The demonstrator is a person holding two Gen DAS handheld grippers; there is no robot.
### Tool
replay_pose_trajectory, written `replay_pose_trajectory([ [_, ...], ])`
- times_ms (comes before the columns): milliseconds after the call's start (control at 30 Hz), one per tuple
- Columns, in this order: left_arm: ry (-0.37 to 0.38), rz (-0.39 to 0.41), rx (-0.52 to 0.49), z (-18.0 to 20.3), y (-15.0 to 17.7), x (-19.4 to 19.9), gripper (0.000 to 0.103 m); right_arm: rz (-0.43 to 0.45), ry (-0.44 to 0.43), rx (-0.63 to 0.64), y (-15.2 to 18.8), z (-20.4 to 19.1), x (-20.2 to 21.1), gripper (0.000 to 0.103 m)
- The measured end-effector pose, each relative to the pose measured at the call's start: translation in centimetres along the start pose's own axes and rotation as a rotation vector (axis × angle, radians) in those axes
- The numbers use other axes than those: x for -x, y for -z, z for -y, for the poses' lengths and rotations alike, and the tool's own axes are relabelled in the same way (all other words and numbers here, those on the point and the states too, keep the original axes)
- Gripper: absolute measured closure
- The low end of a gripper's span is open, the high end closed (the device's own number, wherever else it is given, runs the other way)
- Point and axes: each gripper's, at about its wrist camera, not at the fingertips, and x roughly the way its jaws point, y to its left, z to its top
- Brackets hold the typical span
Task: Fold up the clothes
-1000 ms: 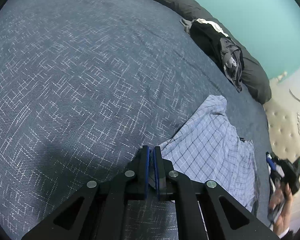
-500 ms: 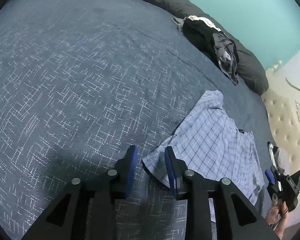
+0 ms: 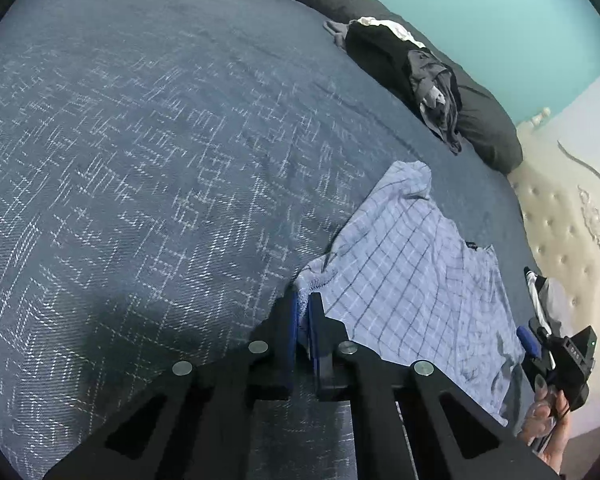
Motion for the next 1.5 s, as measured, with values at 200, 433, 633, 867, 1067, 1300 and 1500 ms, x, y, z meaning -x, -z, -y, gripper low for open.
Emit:
replay_pose_trajectory([
  [200, 0.034, 0.033, -0.036, 2.7, -0.1, 1.3, 0.098, 0.014, 0.004, -0.012, -0.5, 0.7, 0.8, 0.076],
  [433, 0.067, 0.045, -0.136, 9.2, 0.2, 2.0, 0.098, 0.03, 0.011, -0.02, -1.3, 1.9, 2.1, 0.076],
  [633, 0.095, 0.0, -0.232, 16.9, 0.8, 0.5, 0.098, 0.085, 0.007, -0.064, -2.9, 3.9, 5.1, 0.076],
  [867, 0.177, -0.1, -0.404, 29.9, 4.0, -2.7, 0.098, 0.102, 0.004, -0.113, -4.3, 6.3, 7.5, 0.076],
  [1067, 0.169, -0.257, -0.482, 36.0, 9.0, -9.0, 0.098, 0.107, -0.009, -0.145, -5.1, 8.1, 8.9, 0.076],
  [1300, 0.115, -0.32, -0.441, 36.4, 10.6, -12.0, 0.097, 0.075, -0.027, -0.173, -5.5, 9.5, 9.3, 0.076],
  [1500, 0.125, -0.315, -0.407, 35.8, 9.2, -10.7, 0.071, 0.023, -0.04, -0.158, -5.2, 9.2, 8.3, 0.076],
])
